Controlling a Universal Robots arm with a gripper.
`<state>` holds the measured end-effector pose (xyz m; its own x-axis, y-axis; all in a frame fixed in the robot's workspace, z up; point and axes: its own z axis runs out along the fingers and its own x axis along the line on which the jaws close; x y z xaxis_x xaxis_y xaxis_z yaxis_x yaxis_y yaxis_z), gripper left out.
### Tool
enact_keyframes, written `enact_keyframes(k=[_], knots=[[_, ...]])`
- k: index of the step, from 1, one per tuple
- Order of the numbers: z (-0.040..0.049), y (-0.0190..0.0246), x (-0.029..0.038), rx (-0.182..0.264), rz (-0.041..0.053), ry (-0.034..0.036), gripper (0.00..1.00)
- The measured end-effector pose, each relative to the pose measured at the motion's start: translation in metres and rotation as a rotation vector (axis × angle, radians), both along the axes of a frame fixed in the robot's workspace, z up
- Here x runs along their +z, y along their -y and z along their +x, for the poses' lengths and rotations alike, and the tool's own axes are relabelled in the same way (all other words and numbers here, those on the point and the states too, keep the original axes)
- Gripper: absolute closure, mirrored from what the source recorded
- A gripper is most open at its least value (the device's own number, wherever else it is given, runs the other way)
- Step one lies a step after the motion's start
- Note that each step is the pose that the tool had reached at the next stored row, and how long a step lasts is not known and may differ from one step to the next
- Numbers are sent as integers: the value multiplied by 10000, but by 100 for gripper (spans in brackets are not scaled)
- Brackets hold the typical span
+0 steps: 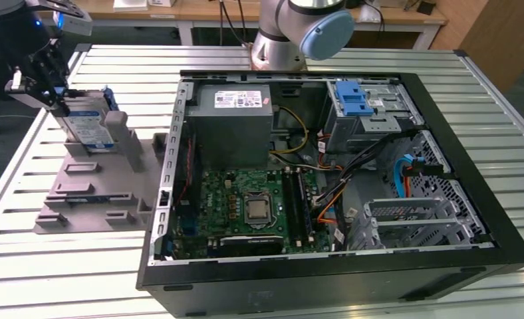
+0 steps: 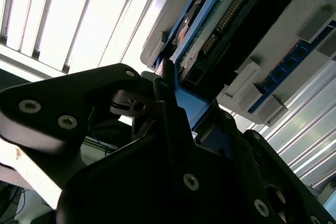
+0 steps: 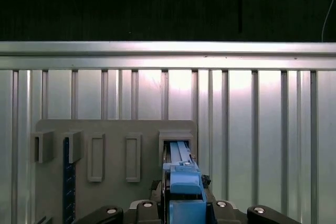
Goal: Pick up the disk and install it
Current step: 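Pick up the disk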
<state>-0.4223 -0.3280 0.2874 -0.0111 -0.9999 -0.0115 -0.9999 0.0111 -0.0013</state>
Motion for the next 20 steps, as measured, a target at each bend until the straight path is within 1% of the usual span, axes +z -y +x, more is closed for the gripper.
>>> enact_keyframes(k=[9,10,11,12,17,18,20], knots=[[0,0,0,6,0,0,62],[0,0,0,6,-1,-1,57],[0,0,0,7,0,-1,57],[0,0,0,7,-1,-1,50],[0,0,0,11,-1,-1,52],[0,0,0,12,-1,-1,58],[0,0,0,13,0,-1,60]])
